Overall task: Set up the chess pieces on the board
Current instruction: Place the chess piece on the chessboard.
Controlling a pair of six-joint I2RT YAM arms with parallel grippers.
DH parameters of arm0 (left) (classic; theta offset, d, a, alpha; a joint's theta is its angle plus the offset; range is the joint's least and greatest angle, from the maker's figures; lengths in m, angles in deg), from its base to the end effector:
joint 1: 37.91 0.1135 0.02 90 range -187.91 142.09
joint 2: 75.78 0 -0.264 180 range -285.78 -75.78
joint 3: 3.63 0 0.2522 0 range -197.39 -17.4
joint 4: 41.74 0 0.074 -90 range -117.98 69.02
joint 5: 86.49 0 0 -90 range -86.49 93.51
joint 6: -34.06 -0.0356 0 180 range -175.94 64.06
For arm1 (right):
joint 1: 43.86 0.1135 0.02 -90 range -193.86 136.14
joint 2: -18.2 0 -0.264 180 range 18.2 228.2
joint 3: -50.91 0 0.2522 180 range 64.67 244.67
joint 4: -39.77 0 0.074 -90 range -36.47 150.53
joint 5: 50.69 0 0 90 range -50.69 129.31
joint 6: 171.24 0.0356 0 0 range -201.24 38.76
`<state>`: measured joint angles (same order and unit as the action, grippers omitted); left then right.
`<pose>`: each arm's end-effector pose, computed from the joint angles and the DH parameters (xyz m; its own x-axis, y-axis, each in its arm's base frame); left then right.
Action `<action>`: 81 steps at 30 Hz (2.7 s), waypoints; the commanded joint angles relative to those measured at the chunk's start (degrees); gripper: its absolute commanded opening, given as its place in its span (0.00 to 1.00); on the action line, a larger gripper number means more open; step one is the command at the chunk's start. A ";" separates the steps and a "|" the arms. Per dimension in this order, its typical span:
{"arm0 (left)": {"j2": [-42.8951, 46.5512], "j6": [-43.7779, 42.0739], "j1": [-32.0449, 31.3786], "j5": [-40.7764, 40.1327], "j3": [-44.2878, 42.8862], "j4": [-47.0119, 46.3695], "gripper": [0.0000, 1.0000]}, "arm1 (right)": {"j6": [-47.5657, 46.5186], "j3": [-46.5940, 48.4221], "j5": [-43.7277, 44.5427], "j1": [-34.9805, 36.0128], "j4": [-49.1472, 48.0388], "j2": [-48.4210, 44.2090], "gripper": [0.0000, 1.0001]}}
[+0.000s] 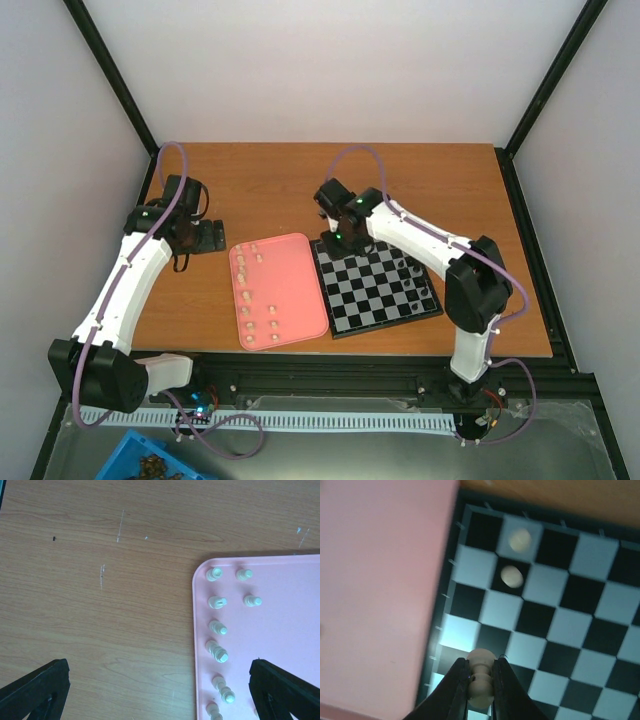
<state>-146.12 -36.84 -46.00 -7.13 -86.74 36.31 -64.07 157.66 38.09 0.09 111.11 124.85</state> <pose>0.2214 -0.0248 0.3189 -0.8701 -0.2012 -0.4500 -0.2358 0.9716 0.0216 0.2753 0.2664 0.2631 -0.8576 -0.4168 -0.3013 -0.4664 0.8772 0.1142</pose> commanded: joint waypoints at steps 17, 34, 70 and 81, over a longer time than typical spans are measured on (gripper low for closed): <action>1.18 0.16 0.17 0.54 0.18 -0.30 1.00 | 1.30 -9.14 1.34 -2.28 -6.52 3.66 0.03; 1.20 0.08 0.14 0.13 0.34 -0.22 1.00 | 0.46 -5.02 1.51 -2.28 -5.93 8.76 0.03; 0.49 -0.11 0.17 1.01 -0.35 -0.06 1.00 | -2.25 -0.82 3.10 -0.51 -0.26 3.35 0.58; 0.39 0.60 0.18 1.04 -0.79 0.10 1.00 | -2.76 14.07 -3.32 4.01 -2.18 9.72 0.61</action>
<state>-145.88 -36.84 -46.00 -6.27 -86.08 36.33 -65.98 167.72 38.88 2.19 111.44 129.98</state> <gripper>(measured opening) 0.999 0.606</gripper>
